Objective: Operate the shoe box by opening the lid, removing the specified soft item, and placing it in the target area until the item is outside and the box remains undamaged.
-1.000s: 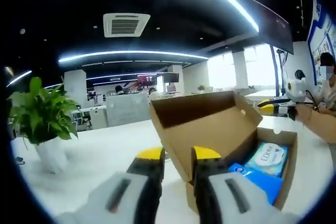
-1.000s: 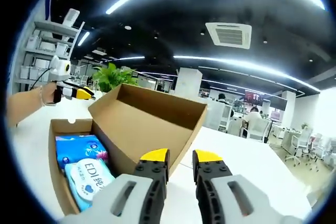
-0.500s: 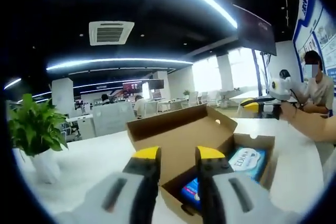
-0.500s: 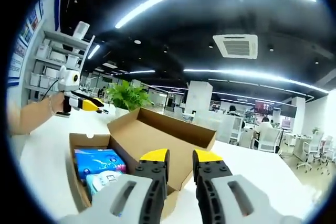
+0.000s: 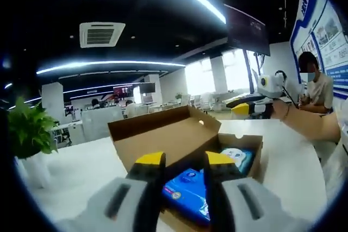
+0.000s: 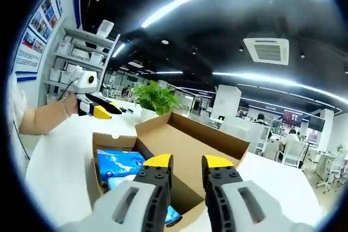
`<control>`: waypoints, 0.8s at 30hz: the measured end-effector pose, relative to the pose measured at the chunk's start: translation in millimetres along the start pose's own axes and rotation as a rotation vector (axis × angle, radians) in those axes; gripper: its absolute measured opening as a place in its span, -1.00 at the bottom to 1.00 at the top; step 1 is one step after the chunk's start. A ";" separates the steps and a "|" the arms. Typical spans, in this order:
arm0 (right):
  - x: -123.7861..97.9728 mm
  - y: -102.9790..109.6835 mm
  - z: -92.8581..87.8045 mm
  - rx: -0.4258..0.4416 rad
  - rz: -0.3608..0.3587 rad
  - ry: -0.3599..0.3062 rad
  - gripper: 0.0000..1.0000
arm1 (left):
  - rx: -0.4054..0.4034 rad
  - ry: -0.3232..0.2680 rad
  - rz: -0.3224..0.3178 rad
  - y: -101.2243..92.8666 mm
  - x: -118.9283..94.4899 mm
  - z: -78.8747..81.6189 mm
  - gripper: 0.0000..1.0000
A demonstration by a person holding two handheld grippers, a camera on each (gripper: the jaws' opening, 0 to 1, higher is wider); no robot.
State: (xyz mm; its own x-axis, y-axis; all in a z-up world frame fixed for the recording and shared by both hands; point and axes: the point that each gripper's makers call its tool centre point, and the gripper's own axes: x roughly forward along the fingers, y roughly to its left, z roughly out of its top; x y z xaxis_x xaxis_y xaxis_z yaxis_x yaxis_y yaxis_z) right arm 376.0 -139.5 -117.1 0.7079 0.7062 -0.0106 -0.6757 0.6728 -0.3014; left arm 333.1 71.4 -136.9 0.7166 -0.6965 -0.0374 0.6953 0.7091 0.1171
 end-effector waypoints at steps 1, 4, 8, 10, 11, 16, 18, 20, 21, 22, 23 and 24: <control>0.4 0.6 1.1 -0.003 0.004 0.000 -0.57 | -0.006 -0.003 -0.004 -0.8 -1.7 -1.1 -0.44; 3.3 3.6 8.1 -0.012 0.022 -0.001 -0.54 | -0.024 -0.014 -0.009 -1.2 -6.9 -3.9 -0.44; 9.3 10.1 12.7 -0.049 0.062 0.029 -0.48 | -0.037 -0.012 -0.016 -1.3 -10.3 -10.2 -0.44; 11.8 14.1 14.4 -0.067 0.087 0.046 -0.42 | -0.025 0.009 -0.007 1.6 -11.0 -16.0 -0.44; 13.2 17.6 15.1 -0.071 0.112 0.066 -0.38 | -0.021 0.014 -0.001 3.5 -11.3 -17.6 -0.44; 17.3 22.0 22.1 -0.096 0.143 0.099 -0.37 | -0.042 0.015 -0.009 5.0 -12.5 -20.5 -0.44; 19.4 22.5 22.9 -0.104 0.147 0.109 -0.37 | -0.041 0.021 -0.007 5.5 -12.8 -21.9 -0.44; 21.5 24.2 19.8 -0.118 0.160 0.137 -0.37 | -0.038 0.023 -0.004 5.3 -13.1 -22.6 -0.44; 22.6 24.8 18.5 -0.126 0.165 0.149 -0.37 | -0.041 0.022 -0.005 4.9 -13.2 -22.6 -0.44; 23.7 25.0 17.5 -0.134 0.169 0.158 -0.37 | -0.046 0.019 -0.009 4.0 -13.3 -22.2 -0.44; 24.5 25.4 17.1 -0.135 0.172 0.163 -0.37 | -0.050 0.016 -0.013 3.3 -13.5 -21.7 -0.44; 26.1 26.3 16.3 -0.138 0.181 0.171 -0.36 | -0.052 0.014 -0.016 2.6 -13.4 -21.4 -0.44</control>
State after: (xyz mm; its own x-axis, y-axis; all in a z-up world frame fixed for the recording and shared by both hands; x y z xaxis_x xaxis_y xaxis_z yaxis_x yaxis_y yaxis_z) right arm 373.3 -99.8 -109.8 0.6110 0.7564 -0.2335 -0.7679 0.4947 -0.4069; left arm 326.5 84.9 -157.3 0.7060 -0.7063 -0.0526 0.7082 0.7030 0.0647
